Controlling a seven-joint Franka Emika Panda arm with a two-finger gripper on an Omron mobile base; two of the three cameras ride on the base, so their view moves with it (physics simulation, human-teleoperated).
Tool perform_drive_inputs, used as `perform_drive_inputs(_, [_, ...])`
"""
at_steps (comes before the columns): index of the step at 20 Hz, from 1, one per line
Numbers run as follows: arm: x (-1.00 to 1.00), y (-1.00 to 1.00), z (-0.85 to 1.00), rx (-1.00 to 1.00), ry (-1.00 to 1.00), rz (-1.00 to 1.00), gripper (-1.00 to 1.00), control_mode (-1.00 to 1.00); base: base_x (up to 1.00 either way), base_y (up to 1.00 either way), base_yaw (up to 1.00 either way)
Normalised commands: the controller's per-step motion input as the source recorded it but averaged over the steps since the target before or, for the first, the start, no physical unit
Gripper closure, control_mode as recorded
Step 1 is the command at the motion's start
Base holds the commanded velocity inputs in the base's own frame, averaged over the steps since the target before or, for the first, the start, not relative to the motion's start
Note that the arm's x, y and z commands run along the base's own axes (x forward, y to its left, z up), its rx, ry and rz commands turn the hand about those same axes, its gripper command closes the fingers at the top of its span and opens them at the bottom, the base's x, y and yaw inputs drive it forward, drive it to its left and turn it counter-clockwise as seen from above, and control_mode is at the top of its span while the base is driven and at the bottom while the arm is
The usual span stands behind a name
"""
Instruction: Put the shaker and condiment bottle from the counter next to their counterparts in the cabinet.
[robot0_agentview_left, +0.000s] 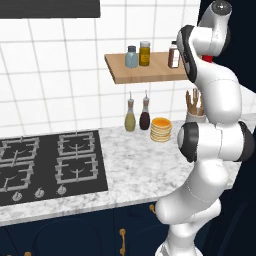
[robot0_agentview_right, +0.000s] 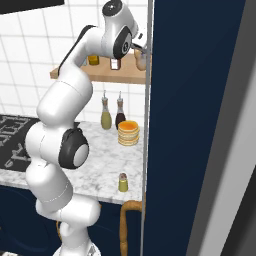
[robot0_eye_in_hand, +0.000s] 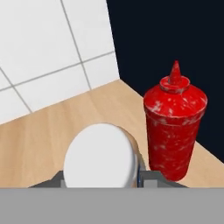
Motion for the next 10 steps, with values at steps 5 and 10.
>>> perform_drive_inputs(5, [0.03,-0.04,0.0,-0.01,-0.03,0.08,-1.0,-1.0,0.0,0.0,0.0])
perform_drive_inputs(10, [0.04,-0.08,0.0,0.0,-0.03,0.08,-1.0,-1.0,0.0,0.0,0.0])
